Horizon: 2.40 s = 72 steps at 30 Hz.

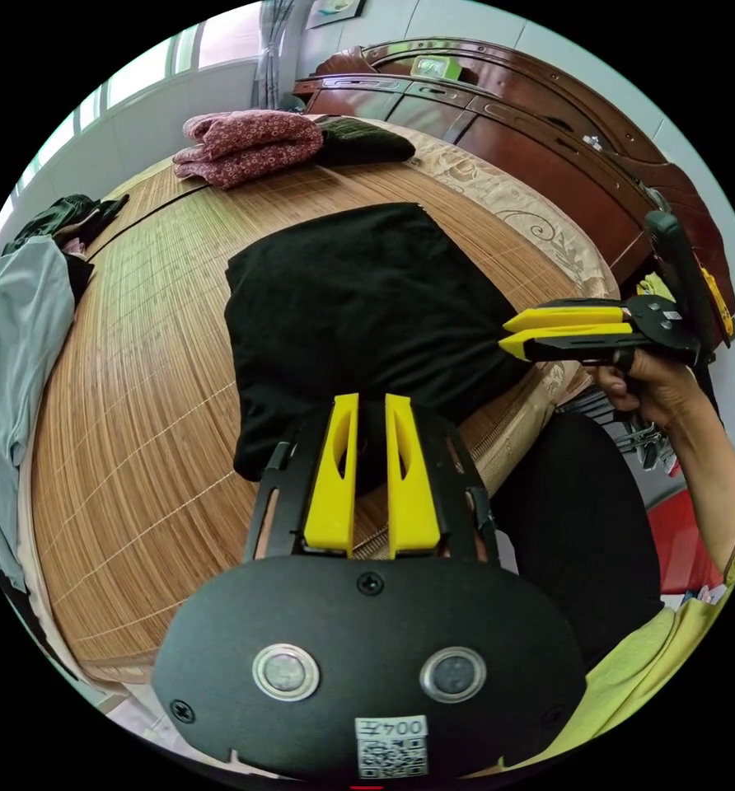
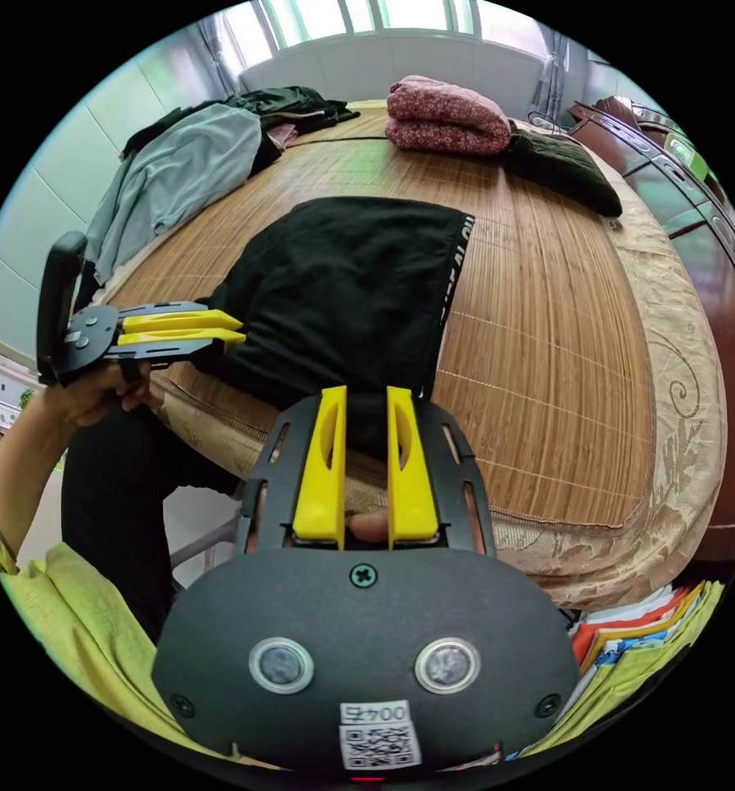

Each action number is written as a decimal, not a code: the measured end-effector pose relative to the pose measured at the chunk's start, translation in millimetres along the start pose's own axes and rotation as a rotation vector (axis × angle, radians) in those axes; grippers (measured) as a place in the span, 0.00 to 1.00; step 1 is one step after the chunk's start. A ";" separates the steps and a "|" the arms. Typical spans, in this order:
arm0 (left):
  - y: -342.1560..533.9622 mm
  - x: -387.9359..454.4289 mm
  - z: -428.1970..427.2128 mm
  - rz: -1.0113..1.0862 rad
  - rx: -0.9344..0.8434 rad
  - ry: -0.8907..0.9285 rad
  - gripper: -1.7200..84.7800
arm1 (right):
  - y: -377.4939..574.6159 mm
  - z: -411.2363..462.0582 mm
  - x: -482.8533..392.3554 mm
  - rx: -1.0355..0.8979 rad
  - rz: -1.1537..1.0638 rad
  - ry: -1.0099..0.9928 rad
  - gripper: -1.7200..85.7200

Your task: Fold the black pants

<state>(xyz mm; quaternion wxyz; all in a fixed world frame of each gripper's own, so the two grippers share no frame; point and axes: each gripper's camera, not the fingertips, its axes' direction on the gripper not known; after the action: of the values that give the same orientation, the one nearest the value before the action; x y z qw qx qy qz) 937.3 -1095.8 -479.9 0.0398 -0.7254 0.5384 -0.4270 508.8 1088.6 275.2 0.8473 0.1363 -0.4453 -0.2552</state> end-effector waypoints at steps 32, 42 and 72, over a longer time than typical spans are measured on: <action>-121.0 -84.8 -90.2 0.040 0.083 0.055 0.10 | -81.5 -91.3 73.0 0.146 -0.013 -0.088 0.11; -186.9 -146.7 -62.7 -0.029 -0.019 0.153 0.12 | -155.9 -67.2 116.5 0.040 0.007 -0.167 0.11; -21.2 -173.6 -195.4 -0.086 0.026 0.496 0.12 | 32.7 -172.6 154.4 0.047 0.205 -0.628 0.12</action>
<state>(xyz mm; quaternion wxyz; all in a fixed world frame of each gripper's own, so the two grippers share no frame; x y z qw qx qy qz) 814.0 -866.9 -445.5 -0.1025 -0.6202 0.4946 -0.6002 734.3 1031.0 298.3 0.6863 0.0251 -0.7021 -0.1879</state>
